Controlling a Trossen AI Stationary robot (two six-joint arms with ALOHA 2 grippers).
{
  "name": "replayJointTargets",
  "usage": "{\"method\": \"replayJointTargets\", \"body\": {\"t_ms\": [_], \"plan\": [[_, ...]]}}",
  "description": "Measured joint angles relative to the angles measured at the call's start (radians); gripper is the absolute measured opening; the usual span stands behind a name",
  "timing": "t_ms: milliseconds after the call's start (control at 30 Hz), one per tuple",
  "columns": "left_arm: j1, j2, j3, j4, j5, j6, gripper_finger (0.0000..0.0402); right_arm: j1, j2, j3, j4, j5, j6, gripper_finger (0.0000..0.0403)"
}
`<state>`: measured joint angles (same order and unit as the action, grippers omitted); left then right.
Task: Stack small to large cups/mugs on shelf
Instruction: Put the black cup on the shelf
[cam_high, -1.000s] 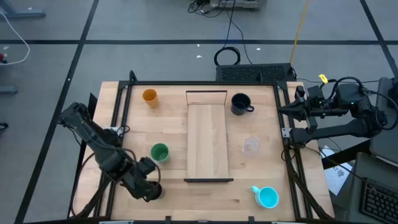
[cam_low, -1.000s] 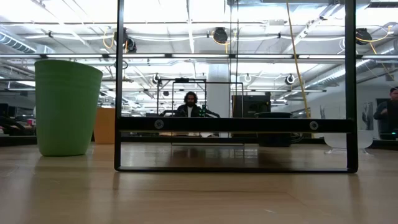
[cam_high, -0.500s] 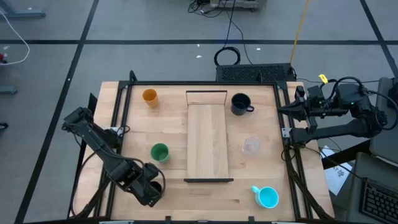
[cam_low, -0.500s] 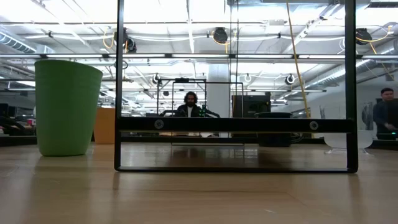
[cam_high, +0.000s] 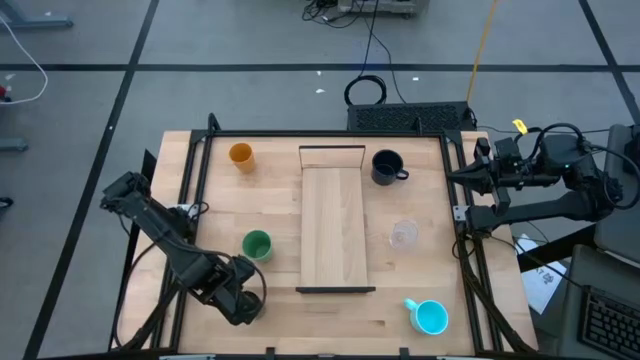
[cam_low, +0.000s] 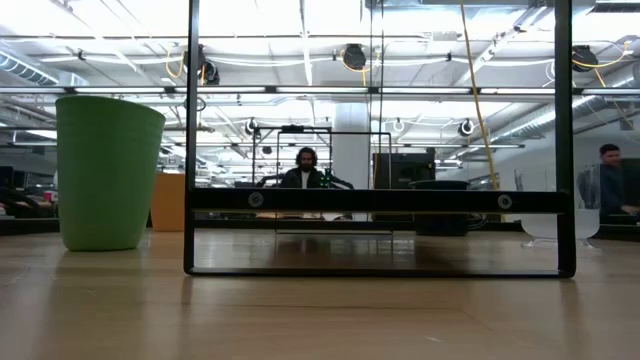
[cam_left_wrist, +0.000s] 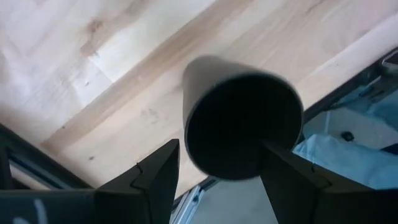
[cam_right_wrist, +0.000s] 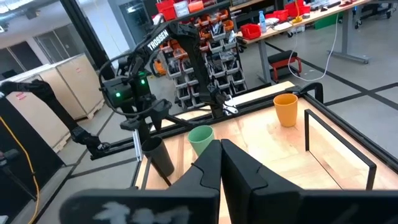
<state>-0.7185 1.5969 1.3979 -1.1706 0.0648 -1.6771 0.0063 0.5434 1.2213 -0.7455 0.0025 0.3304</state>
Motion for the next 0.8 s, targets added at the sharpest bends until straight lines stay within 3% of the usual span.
{"method": "replayJointTargets", "body": {"t_ms": [567,800], "plan": [[0.000,0.027,-0.001,-0.033,-0.019,0.031,0.0214,0.000,0.000,0.000,0.029,-0.005,0.034,0.0000],[0.013,0.082,-0.002,-0.023,0.059,0.085,0.0214,0.000,0.000,0.000,0.029,-0.006,0.024,0.0000]]}}
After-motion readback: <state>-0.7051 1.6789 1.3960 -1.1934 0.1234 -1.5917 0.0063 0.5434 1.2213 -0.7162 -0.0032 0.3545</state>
